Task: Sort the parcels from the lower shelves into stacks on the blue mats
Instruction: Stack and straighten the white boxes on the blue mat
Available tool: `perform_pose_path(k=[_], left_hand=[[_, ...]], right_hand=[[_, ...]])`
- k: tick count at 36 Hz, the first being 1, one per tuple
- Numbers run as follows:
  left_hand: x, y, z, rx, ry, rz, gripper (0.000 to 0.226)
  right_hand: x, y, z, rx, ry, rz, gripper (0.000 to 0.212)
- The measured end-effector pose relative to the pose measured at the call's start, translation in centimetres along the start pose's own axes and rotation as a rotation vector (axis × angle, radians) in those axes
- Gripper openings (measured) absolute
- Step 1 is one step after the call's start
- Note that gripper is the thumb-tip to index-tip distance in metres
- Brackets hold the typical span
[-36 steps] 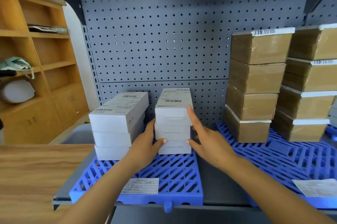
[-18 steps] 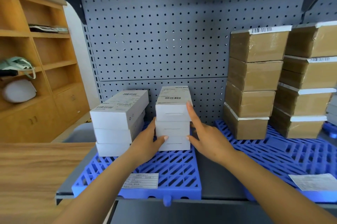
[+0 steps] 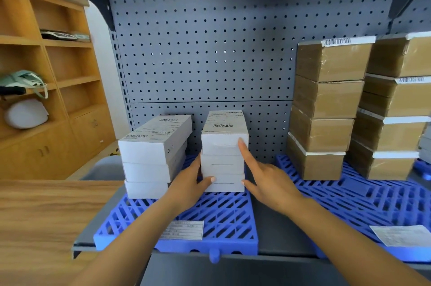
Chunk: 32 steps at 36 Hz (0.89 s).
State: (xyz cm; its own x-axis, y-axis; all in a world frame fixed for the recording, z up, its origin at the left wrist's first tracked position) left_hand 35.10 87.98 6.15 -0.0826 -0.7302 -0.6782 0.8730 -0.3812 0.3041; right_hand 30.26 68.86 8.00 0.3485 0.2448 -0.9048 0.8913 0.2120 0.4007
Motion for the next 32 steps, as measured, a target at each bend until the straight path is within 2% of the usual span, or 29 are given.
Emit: perform_pose_path(k=[13, 17, 20, 23, 26, 32], left_hand=[[-0.1, -0.4, 0.0, 0.012, -0.058, -0.036, 0.062], [-0.2, -0.5, 0.6, 0.042, -0.096, 0.038, 0.079], [-1.0, -0.4, 1.6, 0.131, -0.15, 0.142, 0.094], [-2.4, -0.2, 3.0, 0.229, -0.116, 0.232, 0.098], [-3.0, 0.3, 3.8, 0.299, -0.024, 0.226, 0.091], [-2.5, 0.3, 3.6, 0.3, 0.063, 0.253, 0.07]], right_hand=[[0.1, 0.0, -0.1, 0.011, 0.021, -0.028, 0.103], [-0.7, -0.3, -0.2, 0.002, 0.052, 0.03, 0.101], [-2.0, -0.4, -0.2, -0.011, 0.087, 0.14, 0.097], [-3.3, -0.1, -0.5, -0.019, 0.097, 0.189, 0.096], [-3.6, 0.7, -1.1, -0.011, 0.08, 0.184, 0.096], [-2.7, 1.6, -1.2, 0.074, 0.116, 0.153, 0.081]])
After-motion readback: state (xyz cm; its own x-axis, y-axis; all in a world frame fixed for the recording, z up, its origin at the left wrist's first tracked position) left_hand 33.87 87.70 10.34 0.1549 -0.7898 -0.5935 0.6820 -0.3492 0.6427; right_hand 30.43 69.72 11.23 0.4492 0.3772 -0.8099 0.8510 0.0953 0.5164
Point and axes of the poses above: each hand's wrist, its own y-axis towards the middle knuckle, its own x-axis out of the palm, z = x × y, the point moved 4 cm from there along y, towards the middle knuckle, and after that the axes turned 6 degrees about x, right-handed, at the moved point
